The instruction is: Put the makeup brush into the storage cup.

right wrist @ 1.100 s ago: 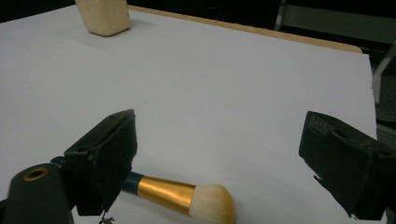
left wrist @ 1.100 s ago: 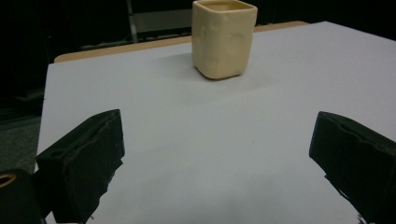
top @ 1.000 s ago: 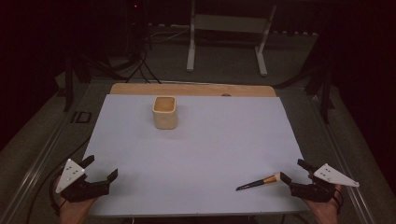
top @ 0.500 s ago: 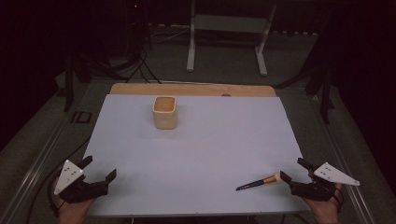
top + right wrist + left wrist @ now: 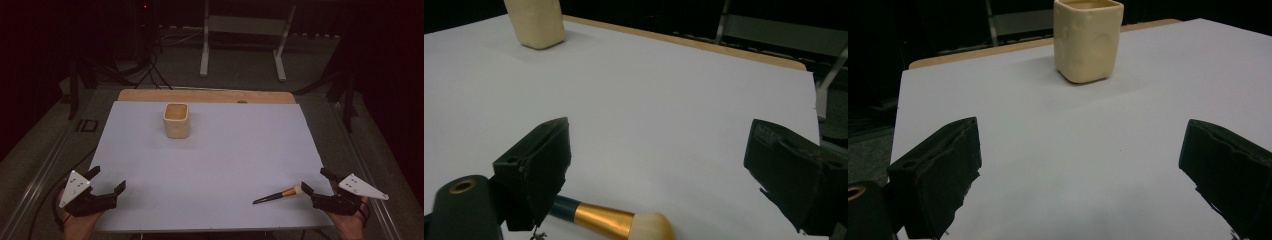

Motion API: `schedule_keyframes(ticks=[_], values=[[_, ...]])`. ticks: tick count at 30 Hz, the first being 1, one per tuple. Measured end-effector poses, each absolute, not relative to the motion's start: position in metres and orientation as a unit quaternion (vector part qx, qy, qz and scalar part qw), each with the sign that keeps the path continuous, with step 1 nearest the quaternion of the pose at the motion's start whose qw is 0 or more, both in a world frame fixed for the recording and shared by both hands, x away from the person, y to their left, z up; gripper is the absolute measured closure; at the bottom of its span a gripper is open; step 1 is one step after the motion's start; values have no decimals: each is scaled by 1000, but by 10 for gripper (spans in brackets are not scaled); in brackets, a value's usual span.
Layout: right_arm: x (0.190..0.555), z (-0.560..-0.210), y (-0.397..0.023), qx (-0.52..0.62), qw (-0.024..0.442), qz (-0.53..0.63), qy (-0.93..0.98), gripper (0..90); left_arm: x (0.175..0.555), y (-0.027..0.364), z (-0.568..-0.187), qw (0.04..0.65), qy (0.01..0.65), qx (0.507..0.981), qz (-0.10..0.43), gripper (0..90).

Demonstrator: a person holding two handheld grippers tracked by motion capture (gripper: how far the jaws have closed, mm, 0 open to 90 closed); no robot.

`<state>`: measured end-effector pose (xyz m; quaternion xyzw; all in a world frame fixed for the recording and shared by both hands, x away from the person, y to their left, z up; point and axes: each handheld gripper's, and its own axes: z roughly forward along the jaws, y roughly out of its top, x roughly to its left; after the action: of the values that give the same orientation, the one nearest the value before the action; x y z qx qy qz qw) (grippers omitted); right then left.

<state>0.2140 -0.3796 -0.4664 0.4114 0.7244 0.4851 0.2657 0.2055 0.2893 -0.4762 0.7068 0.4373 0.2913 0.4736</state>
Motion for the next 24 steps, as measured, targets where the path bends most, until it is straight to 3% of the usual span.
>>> schedule_keyframes(ticks=[24], values=[[225,-436,-379,384,261,464,754,114,207,290,-475,472,437,707,295,46]])
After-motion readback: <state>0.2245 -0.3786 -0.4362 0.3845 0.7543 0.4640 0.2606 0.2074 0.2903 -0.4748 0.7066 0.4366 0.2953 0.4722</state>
